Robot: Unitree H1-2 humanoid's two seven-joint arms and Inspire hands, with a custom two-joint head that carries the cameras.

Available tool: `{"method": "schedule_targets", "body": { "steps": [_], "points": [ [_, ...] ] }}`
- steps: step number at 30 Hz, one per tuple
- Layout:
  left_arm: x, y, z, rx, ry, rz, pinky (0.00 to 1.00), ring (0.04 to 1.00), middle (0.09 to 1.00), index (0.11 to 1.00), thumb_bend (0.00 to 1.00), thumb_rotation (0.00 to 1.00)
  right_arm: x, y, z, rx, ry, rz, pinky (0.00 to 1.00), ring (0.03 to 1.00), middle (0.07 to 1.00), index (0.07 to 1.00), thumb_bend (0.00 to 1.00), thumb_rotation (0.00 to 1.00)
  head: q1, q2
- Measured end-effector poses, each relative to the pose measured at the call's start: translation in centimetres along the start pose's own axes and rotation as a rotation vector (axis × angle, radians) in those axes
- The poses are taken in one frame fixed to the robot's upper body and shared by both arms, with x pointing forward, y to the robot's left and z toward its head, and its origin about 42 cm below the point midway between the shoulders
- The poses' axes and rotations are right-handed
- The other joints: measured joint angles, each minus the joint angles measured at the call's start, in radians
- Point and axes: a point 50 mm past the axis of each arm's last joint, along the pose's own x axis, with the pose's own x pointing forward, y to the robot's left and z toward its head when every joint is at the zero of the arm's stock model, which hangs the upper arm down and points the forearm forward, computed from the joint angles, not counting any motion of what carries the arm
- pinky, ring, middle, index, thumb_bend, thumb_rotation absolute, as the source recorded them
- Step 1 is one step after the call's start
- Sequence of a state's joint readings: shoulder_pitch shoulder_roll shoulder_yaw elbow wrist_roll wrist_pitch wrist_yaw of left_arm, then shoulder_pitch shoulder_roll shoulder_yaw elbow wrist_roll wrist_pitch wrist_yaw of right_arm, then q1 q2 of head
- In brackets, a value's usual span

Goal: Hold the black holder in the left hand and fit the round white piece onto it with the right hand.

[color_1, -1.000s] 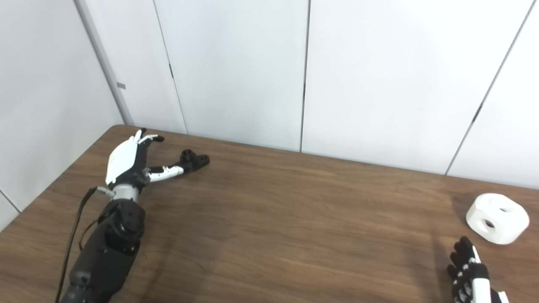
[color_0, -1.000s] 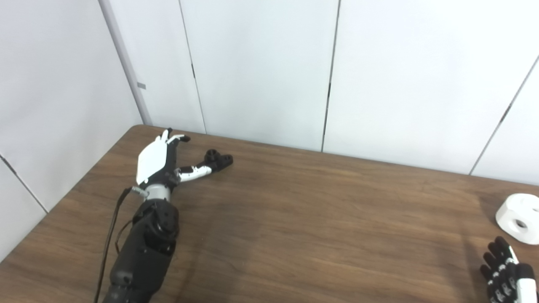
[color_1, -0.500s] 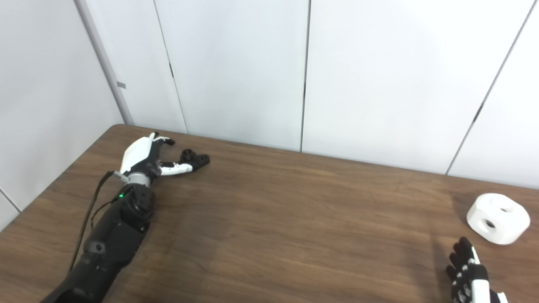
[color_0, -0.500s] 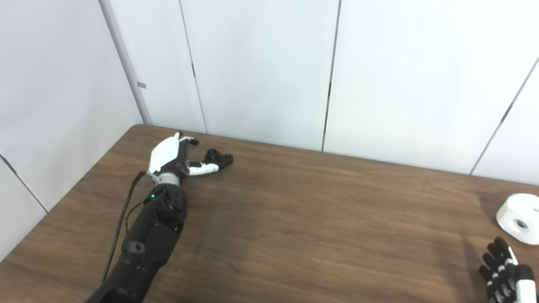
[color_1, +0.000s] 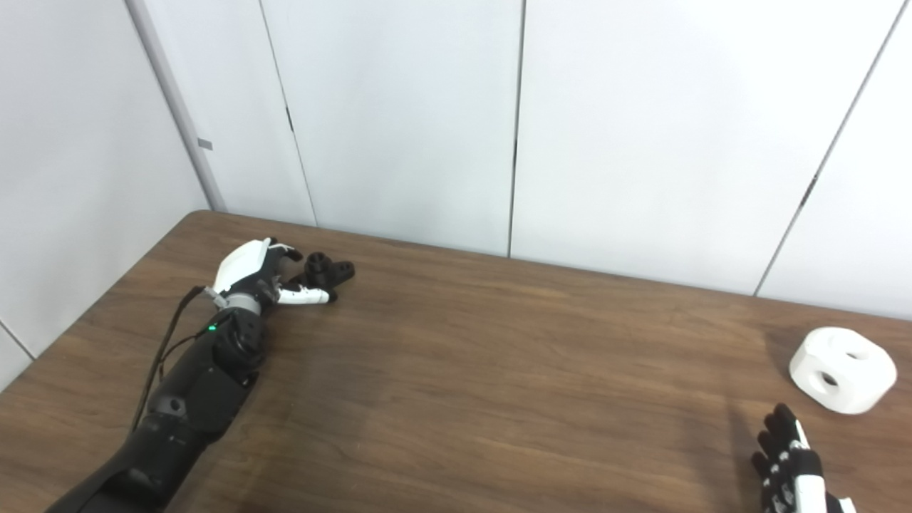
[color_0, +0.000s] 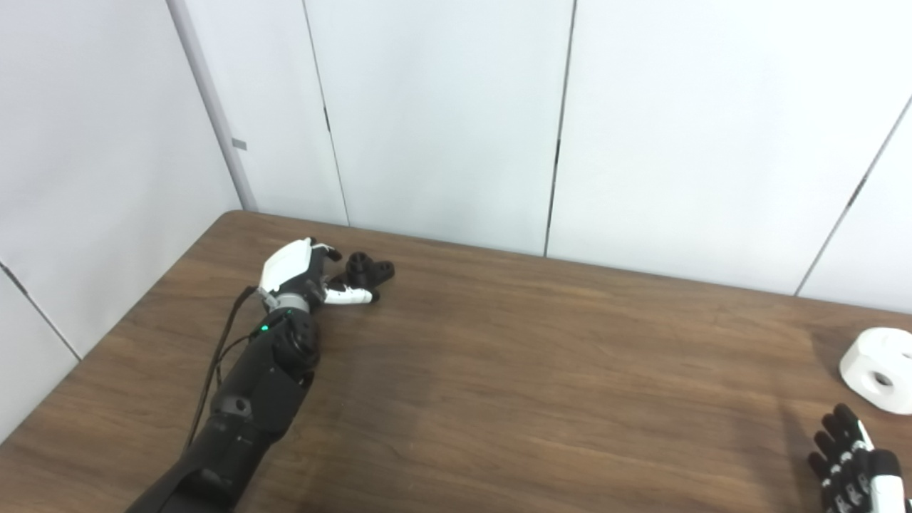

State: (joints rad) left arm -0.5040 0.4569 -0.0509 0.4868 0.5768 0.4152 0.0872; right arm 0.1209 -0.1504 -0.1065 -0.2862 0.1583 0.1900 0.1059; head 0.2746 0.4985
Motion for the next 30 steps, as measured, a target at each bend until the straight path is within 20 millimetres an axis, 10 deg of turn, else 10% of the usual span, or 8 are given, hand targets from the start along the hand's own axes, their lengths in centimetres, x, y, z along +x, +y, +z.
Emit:
{"method": "schedule_targets", "body": {
  "steps": [30],
  "points": [
    [0.68, 0.11, 0.03, 0.032, 0.007, -0.013, 1.00, 1.000, 0.966, 0.731, 0.91, 0.36, -0.21, 0.30, 0.07, 0.009, 0.000, -0.014, 1.00, 1.000, 1.000, 1.000, 0.53, 1.00, -0.006, 0.006]
  ]
}}
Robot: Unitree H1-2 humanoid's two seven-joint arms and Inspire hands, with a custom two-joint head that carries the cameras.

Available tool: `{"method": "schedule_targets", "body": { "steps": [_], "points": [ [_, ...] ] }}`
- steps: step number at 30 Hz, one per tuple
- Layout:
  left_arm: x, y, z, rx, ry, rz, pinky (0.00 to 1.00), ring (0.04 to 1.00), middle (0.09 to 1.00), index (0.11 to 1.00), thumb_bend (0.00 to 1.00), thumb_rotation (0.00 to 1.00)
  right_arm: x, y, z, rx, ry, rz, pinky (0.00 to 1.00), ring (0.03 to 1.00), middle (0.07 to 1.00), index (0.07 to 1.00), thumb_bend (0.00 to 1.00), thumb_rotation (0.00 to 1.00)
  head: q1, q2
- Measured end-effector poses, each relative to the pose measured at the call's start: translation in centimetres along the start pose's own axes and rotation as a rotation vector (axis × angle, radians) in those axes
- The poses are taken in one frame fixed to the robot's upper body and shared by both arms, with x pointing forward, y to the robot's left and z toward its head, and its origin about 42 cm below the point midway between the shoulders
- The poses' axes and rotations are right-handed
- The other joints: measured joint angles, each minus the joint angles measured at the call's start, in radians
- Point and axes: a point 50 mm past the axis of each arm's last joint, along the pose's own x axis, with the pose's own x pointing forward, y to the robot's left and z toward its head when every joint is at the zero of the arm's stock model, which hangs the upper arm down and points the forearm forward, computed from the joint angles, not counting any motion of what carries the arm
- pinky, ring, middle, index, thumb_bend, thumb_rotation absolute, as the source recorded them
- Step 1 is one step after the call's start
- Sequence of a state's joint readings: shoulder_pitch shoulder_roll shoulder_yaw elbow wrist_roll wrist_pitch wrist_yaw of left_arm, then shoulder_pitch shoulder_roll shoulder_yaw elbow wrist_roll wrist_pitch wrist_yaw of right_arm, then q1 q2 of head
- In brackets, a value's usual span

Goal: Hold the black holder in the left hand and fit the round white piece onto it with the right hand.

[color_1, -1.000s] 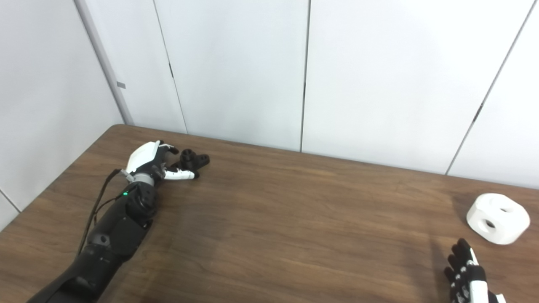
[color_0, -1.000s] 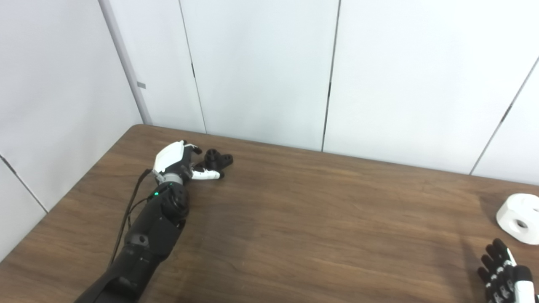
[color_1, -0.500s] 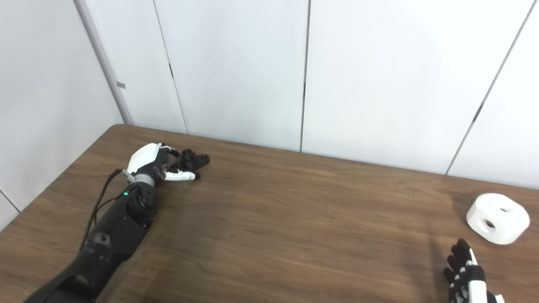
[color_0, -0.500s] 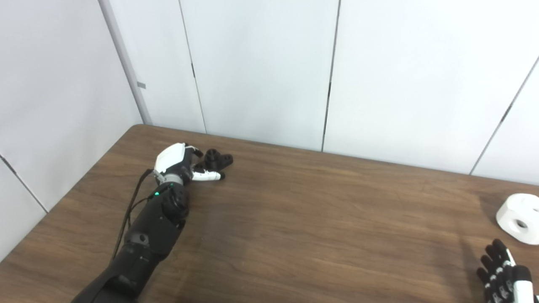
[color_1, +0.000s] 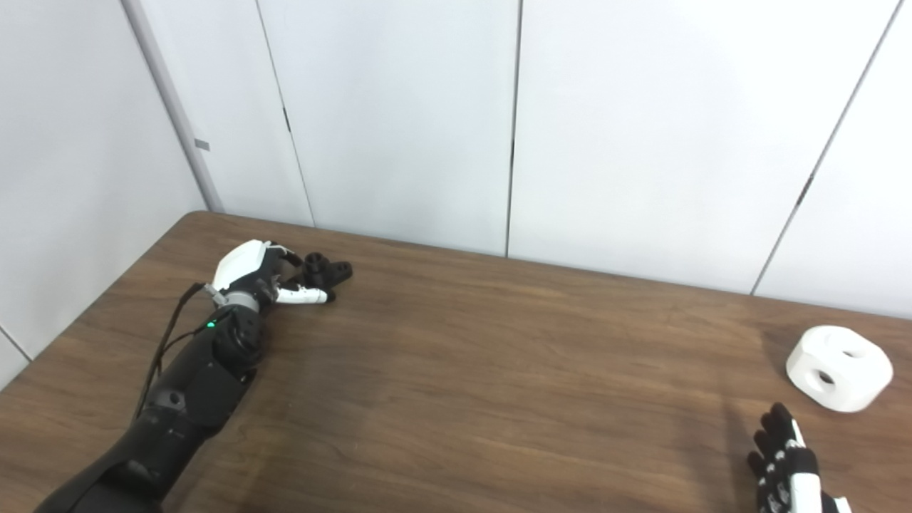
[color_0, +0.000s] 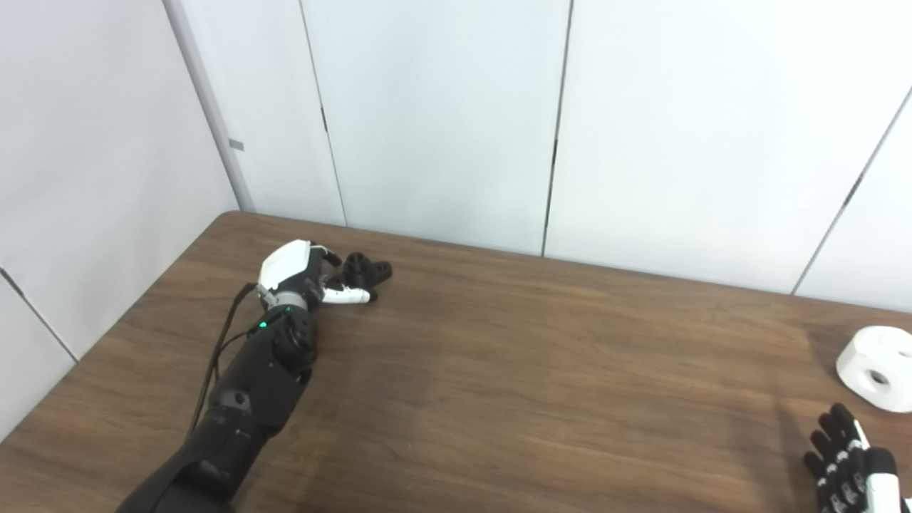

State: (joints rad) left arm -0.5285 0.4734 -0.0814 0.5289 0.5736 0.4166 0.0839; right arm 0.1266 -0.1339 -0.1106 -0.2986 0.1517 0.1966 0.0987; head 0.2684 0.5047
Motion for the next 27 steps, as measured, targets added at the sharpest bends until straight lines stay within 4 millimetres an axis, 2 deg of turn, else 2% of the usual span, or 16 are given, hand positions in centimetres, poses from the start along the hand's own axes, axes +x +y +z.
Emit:
{"method": "schedule_targets", "body": {
  "steps": [11, 15, 20, 27],
  "points": [
    [0.05, 0.03, -0.04, 0.013, -0.003, -0.004, 1.00, 1.000, 0.948, 0.704, 0.91, 0.37, -0.21, -0.03, 0.01, 0.000, 0.004, -0.001, 1.00, 1.000, 1.000, 1.000, 0.52, 1.00, 0.000, 0.011],
    [0.06, 0.06, -0.04, 0.022, -0.007, -0.005, 1.00, 1.000, 0.935, 0.690, 0.90, 0.31, -0.24, -0.03, 0.00, 0.000, 0.005, -0.001, 1.00, 1.000, 1.000, 1.000, 0.51, 1.00, 0.000, 0.012],
    [0.07, 0.02, -0.07, 0.025, -0.009, -0.004, 1.00, 1.000, 0.921, 0.678, 0.89, 0.29, -0.31, -0.03, -0.01, 0.006, 0.005, 0.000, 1.00, 1.000, 1.000, 1.000, 0.52, 1.00, 0.000, 0.014],
    [0.21, 0.02, -0.30, 0.004, -0.016, -0.004, 1.00, 0.990, 0.882, 0.591, 0.84, 0.17, -0.37, -0.02, -0.04, 0.019, 0.005, 0.003, 1.00, 1.000, 1.000, 1.000, 0.52, 1.00, -0.003, 0.017]
  ]
}}
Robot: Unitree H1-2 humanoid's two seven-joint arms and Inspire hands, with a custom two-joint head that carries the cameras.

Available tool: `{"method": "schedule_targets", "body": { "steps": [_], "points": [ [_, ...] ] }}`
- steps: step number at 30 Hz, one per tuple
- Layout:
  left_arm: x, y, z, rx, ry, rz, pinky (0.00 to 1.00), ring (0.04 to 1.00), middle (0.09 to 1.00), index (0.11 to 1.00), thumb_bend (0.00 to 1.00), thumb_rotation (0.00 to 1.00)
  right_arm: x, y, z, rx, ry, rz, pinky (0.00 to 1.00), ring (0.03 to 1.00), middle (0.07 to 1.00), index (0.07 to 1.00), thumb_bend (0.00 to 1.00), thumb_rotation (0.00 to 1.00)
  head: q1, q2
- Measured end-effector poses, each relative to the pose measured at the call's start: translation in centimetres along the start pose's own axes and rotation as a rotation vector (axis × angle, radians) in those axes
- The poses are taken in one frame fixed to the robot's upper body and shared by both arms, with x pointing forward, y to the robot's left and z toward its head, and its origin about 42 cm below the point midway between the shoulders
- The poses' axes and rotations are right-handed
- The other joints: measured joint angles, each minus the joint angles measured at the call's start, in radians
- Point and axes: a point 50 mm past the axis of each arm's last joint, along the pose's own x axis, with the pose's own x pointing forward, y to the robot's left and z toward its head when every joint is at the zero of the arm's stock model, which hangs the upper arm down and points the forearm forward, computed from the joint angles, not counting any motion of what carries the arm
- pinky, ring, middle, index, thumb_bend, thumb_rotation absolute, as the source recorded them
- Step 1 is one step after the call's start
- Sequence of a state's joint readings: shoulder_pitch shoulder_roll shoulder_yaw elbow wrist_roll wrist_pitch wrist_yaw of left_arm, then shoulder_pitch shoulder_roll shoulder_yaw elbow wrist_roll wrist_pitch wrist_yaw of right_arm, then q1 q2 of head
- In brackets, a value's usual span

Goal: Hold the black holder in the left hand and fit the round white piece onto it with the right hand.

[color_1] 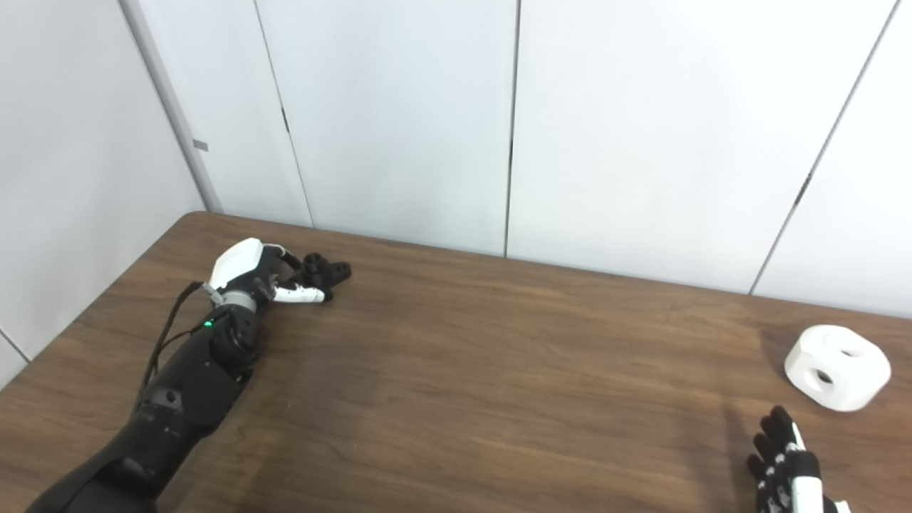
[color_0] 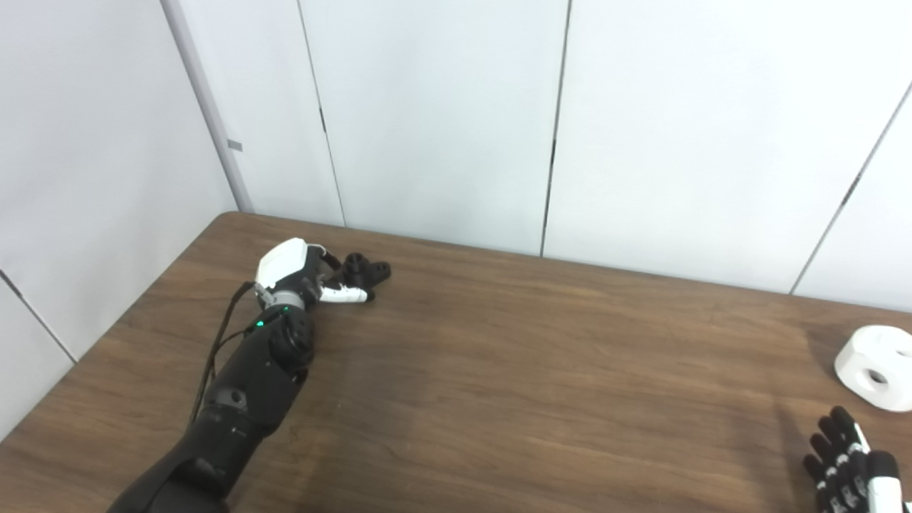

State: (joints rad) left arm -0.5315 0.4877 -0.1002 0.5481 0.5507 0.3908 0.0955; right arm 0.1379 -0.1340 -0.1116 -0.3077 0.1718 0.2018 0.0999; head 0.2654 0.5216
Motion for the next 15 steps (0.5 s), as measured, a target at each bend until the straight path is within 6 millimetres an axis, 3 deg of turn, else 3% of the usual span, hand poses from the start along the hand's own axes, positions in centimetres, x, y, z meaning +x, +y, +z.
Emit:
{"method": "schedule_targets", "body": {
  "steps": [2, 3, 15],
  "points": [
    [0.02, -0.02, -0.02, -0.008, -0.005, 0.000, 1.00, 0.978, 0.859, 0.511, 0.59, 0.09, -0.04, 0.00, -0.01, 0.002, 0.001, 0.000, 1.00, 1.000, 1.000, 1.000, 0.54, 1.00, 0.000, 0.000],
    [0.05, -0.07, -0.09, -0.013, -0.009, 0.001, 1.00, 0.973, 0.850, 0.499, 0.56, 0.08, -0.07, 0.00, 0.00, 0.003, 0.002, 0.000, 1.00, 1.000, 1.000, 1.000, 0.54, 1.00, 0.000, 0.002],
    [0.28, -0.55, -0.64, -0.060, -0.042, -0.014, 0.96, 0.948, 0.821, 0.486, 0.52, 0.05, -0.28, -0.18, 0.03, 0.010, 0.002, -0.005, 1.00, 1.000, 1.000, 1.000, 0.54, 1.00, -0.008, 0.002]
  ]
}}
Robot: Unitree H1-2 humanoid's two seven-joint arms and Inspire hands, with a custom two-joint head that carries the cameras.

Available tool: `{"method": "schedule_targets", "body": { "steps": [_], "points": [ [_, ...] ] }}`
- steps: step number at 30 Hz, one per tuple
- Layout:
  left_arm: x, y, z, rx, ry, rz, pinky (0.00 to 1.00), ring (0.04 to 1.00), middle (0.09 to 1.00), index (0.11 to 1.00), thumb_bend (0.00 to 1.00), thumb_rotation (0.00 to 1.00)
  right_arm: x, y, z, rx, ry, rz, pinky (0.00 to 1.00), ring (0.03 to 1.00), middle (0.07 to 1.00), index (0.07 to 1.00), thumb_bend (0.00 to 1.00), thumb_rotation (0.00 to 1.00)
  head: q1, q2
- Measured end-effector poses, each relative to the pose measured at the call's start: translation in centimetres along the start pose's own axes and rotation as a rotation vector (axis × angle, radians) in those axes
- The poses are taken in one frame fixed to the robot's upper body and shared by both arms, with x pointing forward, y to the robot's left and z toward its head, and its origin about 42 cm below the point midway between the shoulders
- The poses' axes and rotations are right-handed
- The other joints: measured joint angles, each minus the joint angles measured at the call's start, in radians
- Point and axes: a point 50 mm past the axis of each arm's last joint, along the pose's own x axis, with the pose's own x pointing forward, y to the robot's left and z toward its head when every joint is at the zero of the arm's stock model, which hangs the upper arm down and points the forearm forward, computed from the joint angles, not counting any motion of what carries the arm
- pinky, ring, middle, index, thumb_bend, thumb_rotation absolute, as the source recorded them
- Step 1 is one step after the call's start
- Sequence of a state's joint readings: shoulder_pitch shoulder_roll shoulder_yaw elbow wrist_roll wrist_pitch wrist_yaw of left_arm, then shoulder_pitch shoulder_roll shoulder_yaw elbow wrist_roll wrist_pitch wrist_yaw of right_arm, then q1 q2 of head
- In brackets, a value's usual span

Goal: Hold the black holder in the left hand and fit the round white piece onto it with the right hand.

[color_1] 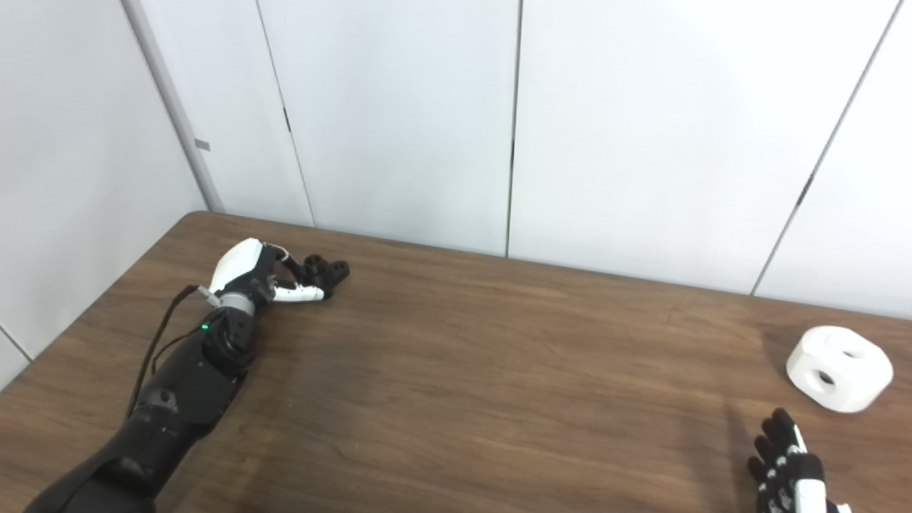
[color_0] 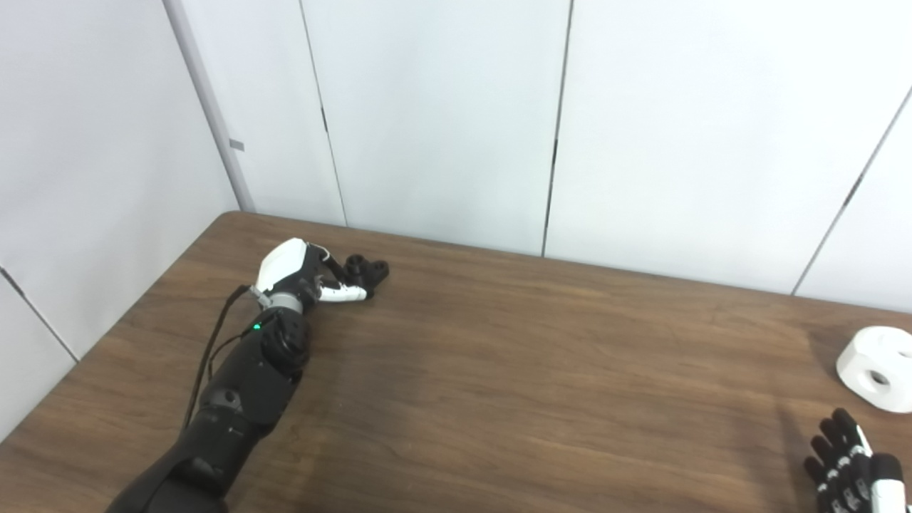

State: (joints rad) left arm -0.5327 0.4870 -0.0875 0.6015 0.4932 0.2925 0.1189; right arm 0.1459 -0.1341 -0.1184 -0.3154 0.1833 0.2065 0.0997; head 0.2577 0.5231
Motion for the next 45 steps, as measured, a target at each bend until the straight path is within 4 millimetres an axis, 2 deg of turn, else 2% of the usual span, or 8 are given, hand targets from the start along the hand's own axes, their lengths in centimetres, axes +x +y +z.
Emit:
{"method": "schedule_targets", "body": {
  "steps": [7, 15, 20, 26, 30, 35, 45],
  "points": [
    [0.2, -0.1, 0.0, -0.006, -0.005, -0.004, 0.94, 0.961, 0.832, 0.487, 0.52, 0.05, 0.0, 0.0, 0.1, 0.004, 0.000, 0.000, 1.00, 1.000, 1.000, 1.000, 0.54, 1.00, -0.005, 0.002],
    [0.0, 0.0, 0.1, -0.009, -0.030, -0.004, 0.91, 0.928, 0.806, 0.487, 0.52, 0.04, 0.0, 0.0, 0.1, -0.004, 0.001, -0.006, 1.00, 1.000, 1.000, 1.000, 0.56, 1.00, -0.020, 0.003],
    [-1.3, -0.3, 0.5, -0.007, -0.064, -0.028, 0.92, 0.935, 0.811, 0.487, 0.52, 0.04, 0.1, 0.3, 0.1, -0.004, 0.000, -0.010, 1.00, 1.000, 1.000, 1.000, 0.50, 1.00, -0.040, 0.006],
    [-2.6, -0.3, 1.1, 0.007, -0.112, -0.072, 0.96, 0.944, 0.812, 0.487, 0.52, 0.04, 0.1, 0.5, 0.0, -0.003, 0.004, -0.013, 1.00, 1.000, 1.000, 1.000, 0.49, 1.00, -0.054, 0.011],
    [-3.7, -0.7, 2.1, 0.069, -0.175, -0.102, 0.99, 0.938, 0.802, 0.487, 0.52, 0.05, 0.2, 0.6, 0.1, -0.002, 0.001, -0.009, 1.00, 1.000, 1.000, 1.000, 0.50, 1.00, -0.067, 0.012],
    [-4.6, -0.8, 3.2, 0.087, -0.200, -0.130, 0.95, 0.935, 0.809, 0.487, 0.52, 0.05, 0.4, 0.9, 0.1, 0.001, -0.001, -0.005, 1.00, 1.000, 1.000, 1.000, 0.51, 1.00, -0.090, 0.018],
    [-7.7, -2.6, 5.3, 0.126, -0.316, -0.184, 0.97, 0.920, 0.807, 0.487, 0.52, 0.05, 0.6, 1.4, -0.1, 0.009, -0.002, -0.004, 1.00, 1.000, 1.000, 1.000, 0.53, 1.00, -0.143, 0.035]
  ]
}}
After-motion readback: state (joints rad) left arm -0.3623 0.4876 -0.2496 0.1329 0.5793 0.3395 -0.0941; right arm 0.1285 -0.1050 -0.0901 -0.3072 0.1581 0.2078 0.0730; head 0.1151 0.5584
